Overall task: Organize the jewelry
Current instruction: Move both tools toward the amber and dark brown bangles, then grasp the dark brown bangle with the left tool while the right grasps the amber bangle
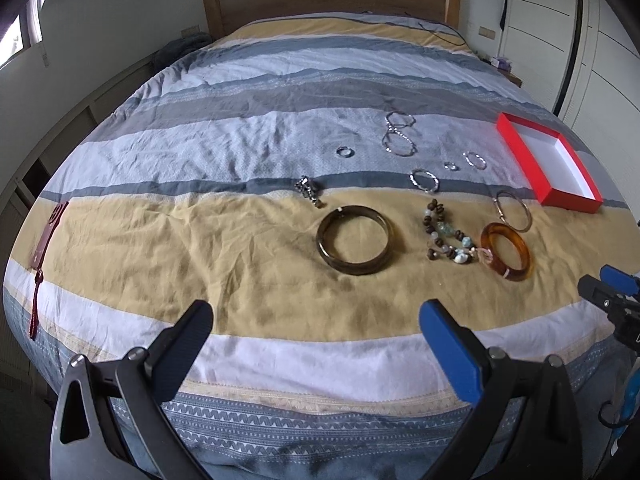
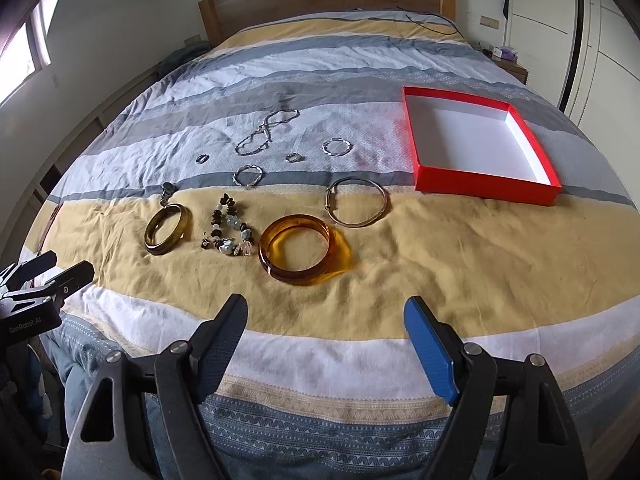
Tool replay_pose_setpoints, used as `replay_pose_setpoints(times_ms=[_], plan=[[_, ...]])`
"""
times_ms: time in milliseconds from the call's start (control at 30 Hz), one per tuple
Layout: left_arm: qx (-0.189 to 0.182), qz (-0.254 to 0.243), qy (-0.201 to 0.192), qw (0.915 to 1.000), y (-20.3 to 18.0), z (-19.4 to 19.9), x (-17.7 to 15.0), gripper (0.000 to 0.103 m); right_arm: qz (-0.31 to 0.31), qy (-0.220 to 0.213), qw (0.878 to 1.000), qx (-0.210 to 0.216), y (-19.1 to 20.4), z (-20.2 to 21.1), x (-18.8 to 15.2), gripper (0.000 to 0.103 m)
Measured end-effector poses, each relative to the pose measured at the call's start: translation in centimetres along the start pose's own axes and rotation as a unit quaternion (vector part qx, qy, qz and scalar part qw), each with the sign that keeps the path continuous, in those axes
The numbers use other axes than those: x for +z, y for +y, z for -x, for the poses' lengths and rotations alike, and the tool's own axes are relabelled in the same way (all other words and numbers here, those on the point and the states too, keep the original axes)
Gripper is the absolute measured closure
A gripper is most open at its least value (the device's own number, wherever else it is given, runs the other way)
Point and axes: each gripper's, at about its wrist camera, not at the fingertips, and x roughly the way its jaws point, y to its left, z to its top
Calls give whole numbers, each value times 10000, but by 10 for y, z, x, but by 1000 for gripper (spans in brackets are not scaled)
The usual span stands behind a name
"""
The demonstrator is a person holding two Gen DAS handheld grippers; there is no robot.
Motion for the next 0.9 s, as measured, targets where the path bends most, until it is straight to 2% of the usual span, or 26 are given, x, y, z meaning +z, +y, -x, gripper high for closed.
replay_pose_setpoints(times_ms=[67, 367, 600, 900], plan=[[-58, 77, 81, 9999, 4, -8, 3, 0, -18, 87, 9999, 50, -1, -8, 3, 37], [-51, 244, 262, 9993, 15, -44, 22, 0, -2, 347, 9990, 293, 0, -43, 19, 50], [-48, 208, 392, 9990, 18, -75, 36, 1, 25, 491, 9975, 509, 8, -68, 28, 55], [-134, 147, 589, 9981, 18, -111, 42, 2, -208, 663, 9969, 373, -4, -94, 34, 58]])
